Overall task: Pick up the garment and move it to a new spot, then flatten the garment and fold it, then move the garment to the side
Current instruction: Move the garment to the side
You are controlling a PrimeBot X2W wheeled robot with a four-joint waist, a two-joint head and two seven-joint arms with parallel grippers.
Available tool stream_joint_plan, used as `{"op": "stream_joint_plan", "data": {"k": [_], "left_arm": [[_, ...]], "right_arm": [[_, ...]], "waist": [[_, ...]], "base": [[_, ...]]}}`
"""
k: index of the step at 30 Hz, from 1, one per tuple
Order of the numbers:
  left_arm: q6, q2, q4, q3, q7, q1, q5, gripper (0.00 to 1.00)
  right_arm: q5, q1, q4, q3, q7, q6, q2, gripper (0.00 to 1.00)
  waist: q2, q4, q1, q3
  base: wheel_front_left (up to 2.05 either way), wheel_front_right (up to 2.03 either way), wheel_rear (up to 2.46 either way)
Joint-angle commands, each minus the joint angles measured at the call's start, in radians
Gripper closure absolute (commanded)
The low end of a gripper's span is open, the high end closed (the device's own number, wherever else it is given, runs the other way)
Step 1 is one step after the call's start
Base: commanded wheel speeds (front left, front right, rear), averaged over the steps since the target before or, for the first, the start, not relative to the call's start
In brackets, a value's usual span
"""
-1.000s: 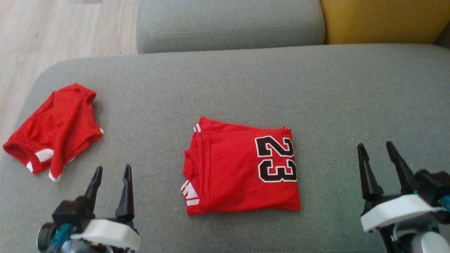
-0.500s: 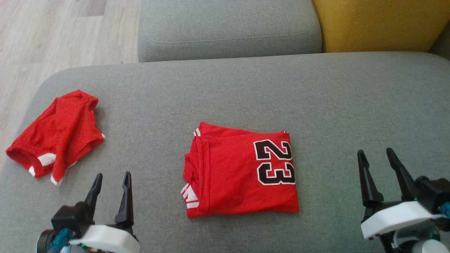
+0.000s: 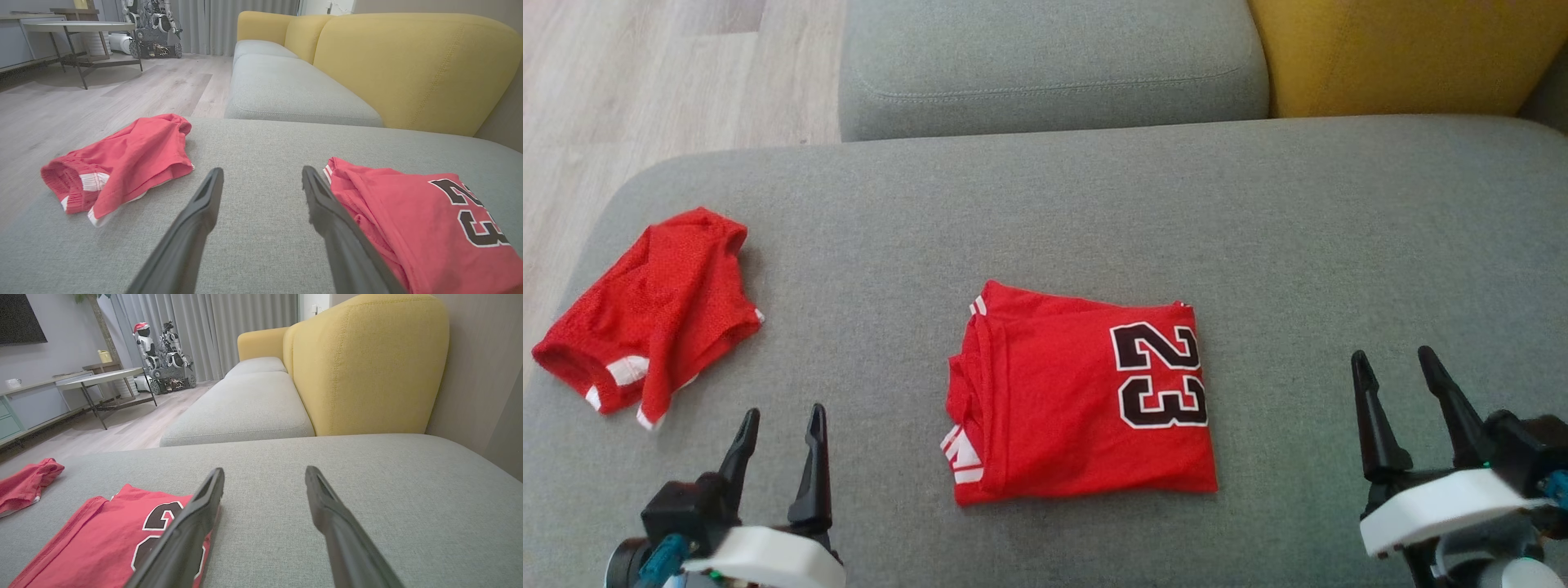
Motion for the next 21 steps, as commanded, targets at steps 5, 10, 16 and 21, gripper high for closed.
{"op": "stream_joint_plan", "data": {"k": [5,10,16,21], "left_arm": [[0.011,0.021,-0.041,0.025,-0.008,-0.051,-0.004,0.0],[0.013,0.022,-0.04,0.021,-0.011,-0.057,-0.005,0.0],[0.011,0.021,-0.043,0.008,-0.016,-0.08,-0.004,0.0],[0.01,0.011,-0.047,-0.006,-0.026,-0.124,-0.004,0.0]], "right_arm": [[-0.01,-0.033,-0.038,0.022,-0.001,-0.001,-0.003,0.0],[-0.012,-0.033,-0.04,0.02,0.0,-0.001,-0.003,0.0],[-0.011,-0.037,-0.037,0.026,0.01,-0.001,-0.007,0.0],[-0.005,-0.06,0.002,0.026,0.023,-0.001,-0.017,0.0]], "waist": [[-0.0001,-0.001,0.0,0.003],[-0.0001,0.002,0.0,0.008],[-0.0001,0.024,0.0,0.025],[-0.0001,0.071,0.0,0.066]], "base": [[0.0,0.0,0.0],[0.0,0.0,0.0],[0.0,0.0,0.0],[0.0,0.0,0.0]]}}
